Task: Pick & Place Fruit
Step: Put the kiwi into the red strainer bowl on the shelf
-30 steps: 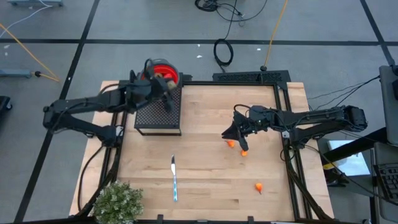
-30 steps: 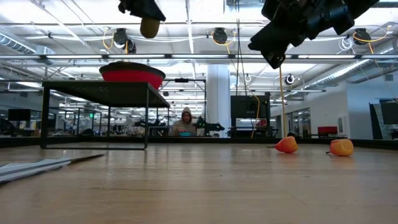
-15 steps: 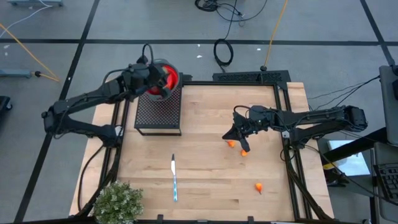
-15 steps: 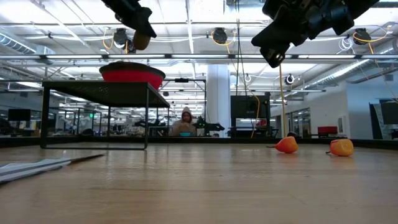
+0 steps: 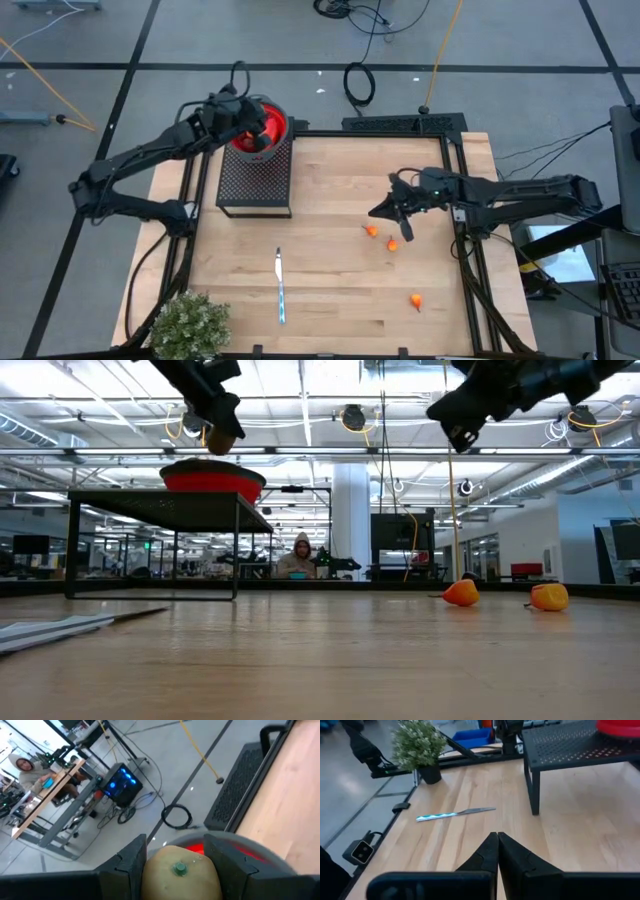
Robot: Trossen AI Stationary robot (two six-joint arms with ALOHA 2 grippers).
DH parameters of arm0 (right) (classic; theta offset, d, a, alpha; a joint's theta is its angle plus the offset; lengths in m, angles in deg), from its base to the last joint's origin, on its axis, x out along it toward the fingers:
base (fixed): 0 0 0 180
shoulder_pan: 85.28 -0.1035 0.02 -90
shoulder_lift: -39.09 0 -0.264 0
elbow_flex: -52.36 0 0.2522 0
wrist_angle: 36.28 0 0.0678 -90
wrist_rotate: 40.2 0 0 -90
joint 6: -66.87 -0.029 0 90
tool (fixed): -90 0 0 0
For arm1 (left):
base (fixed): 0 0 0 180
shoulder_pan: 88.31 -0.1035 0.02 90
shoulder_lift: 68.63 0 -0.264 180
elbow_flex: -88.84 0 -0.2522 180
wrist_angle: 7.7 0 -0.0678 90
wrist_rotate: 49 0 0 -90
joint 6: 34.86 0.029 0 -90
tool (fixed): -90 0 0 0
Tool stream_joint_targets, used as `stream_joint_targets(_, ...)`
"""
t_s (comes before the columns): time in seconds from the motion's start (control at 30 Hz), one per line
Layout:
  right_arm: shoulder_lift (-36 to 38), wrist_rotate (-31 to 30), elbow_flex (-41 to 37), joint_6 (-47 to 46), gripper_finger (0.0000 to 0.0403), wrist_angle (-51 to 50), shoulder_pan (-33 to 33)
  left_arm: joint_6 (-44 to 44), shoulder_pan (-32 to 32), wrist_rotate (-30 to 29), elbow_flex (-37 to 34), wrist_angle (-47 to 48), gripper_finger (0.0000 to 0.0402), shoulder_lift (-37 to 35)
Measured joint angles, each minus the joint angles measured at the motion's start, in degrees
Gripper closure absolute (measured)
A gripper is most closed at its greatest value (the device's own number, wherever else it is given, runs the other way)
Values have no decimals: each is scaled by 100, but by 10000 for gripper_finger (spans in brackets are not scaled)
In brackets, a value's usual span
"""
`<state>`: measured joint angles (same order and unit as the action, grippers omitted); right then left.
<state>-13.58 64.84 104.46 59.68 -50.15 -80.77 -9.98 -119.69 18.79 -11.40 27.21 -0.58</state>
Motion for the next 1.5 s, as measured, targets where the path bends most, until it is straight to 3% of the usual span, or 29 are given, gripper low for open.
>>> stream_joint_targets(0.33,1609,-31,-1163,-425,403,266,0,247,-273,93,0,-34,233,524)
stream_joint_targets(0.6,2369,-191,-1702,-759,403,299,0,609,-565,100,0,-105,231,765)
stream_joint_targets(1.5,2510,-190,-1846,-1013,403,316,0,284,-1154,1177,0,182,224,851)
